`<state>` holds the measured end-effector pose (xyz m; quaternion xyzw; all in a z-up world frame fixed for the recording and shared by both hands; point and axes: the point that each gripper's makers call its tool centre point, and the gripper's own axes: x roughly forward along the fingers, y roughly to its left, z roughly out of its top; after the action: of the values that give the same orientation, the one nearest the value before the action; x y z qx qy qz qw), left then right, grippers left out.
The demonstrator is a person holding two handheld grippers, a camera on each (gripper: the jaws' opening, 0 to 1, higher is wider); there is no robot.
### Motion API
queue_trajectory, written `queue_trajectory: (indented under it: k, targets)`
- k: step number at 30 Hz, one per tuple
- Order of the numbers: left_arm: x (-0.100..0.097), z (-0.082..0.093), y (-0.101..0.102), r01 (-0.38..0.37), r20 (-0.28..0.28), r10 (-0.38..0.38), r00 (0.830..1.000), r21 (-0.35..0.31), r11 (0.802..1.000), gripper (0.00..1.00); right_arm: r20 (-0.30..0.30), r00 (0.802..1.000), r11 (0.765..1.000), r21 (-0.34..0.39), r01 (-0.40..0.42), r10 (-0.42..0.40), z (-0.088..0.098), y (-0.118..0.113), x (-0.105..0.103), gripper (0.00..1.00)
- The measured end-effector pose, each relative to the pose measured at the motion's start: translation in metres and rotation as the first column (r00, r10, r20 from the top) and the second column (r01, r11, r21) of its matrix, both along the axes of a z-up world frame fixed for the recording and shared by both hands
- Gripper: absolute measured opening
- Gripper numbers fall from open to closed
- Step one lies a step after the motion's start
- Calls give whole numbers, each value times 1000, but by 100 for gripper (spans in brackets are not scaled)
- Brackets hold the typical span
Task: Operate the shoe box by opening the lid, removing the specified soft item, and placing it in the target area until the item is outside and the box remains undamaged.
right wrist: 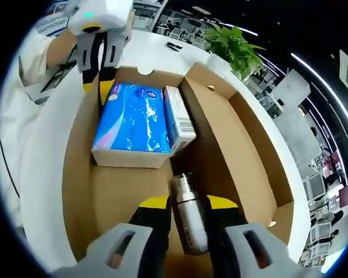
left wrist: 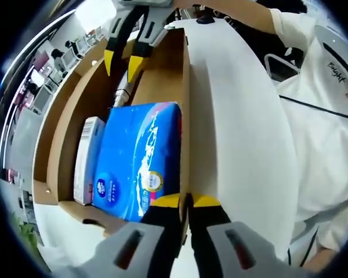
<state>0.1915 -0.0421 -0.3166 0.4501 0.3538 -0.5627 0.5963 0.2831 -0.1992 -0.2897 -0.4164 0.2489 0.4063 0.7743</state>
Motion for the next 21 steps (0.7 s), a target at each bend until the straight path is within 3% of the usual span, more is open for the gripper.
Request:
queue_trajectory:
  k: [11, 17, 21]
  targets:
    - [0, 0, 1, 7, 7, -7, 1000, -10, 1000, 4, -2, 1000, 996, -89, -25, 25, -17, 15, 3, 25]
    - [0, 1, 1, 9, 7, -9, 1000, -13, 1000, 4, 13, 999, 991, -126, -34, 36, -17, 19, 9, 25]
    - [-1, 0, 1, 12, 8, -11, 1000, -12, 1000, 4, -28, 999, 991, -130, -28, 24, -21, 17, 15, 25]
